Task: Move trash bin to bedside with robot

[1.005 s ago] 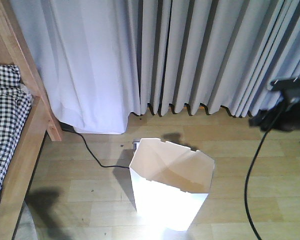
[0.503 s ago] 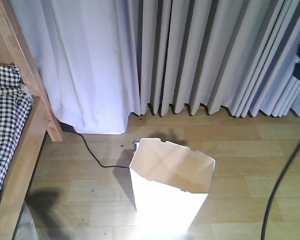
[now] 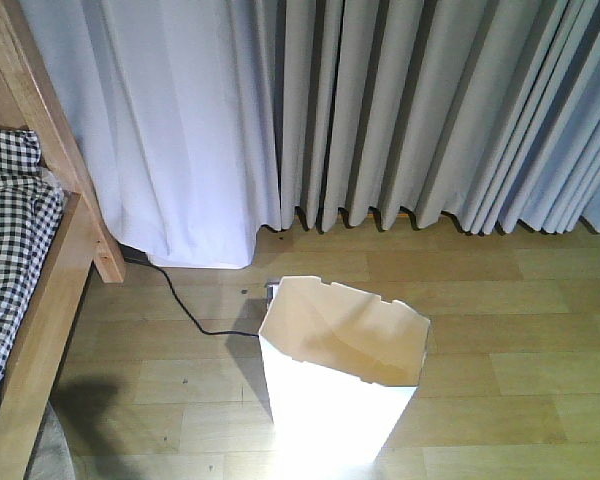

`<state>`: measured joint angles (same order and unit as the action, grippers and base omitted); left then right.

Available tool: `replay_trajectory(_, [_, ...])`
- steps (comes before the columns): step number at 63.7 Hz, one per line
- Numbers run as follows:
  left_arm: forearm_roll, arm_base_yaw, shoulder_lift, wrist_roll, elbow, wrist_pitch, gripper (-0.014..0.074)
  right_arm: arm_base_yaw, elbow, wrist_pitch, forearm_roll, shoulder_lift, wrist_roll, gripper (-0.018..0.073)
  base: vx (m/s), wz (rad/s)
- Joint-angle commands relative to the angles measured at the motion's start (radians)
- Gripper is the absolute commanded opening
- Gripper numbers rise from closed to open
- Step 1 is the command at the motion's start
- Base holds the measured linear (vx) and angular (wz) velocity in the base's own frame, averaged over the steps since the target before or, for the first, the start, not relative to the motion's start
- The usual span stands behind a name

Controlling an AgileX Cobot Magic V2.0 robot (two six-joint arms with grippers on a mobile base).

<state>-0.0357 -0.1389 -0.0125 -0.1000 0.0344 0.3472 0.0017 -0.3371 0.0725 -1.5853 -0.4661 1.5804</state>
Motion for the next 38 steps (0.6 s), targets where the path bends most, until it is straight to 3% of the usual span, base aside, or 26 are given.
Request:
replay_trajectory(1, [0.002, 0.003, -0.014, -0.004, 0.003, -0.066, -0.0006, 0.001, 0.012, 0.006, -0.087, 0.055, 0.005, 0.0437, 0.00, 0.00])
replay_trajectory(9, [0.002, 0.003, -0.014, -0.004, 0.003, -0.066, -0.0006, 0.001, 0.066, -0.001, -0.194, 0.119, 0.005, 0.0437, 0.00, 0.00])
replay_trajectory(20, [0.002, 0.003, -0.014, -0.004, 0.003, -0.066, -0.0006, 0.001, 0.105, -0.045, -0.190, 0.137, 0.015, 0.0407, 0.00, 0.00])
replay_trajectory(26, [0.002, 0.003, -0.014, -0.004, 0.003, -0.066, -0.0006, 0.001, 0.105, -0.116, -0.150, 0.137, 0.059, 0.0287, 0.00, 0.00])
replay_trajectory(35, [0.002, 0.003, -0.014, -0.004, 0.003, -0.066, -0.0006, 0.001, 0.105, -0.164, -0.082, 0.137, 0.079, -0.0017, 0.00, 0.00])
replay_trajectory(38, [0.002, 0.003, -0.014, -0.004, 0.003, -0.066, -0.0006, 0.001, 0.105, -0.152, -0.079, 0.137, 0.079, -0.0014, 0.00, 0.00])
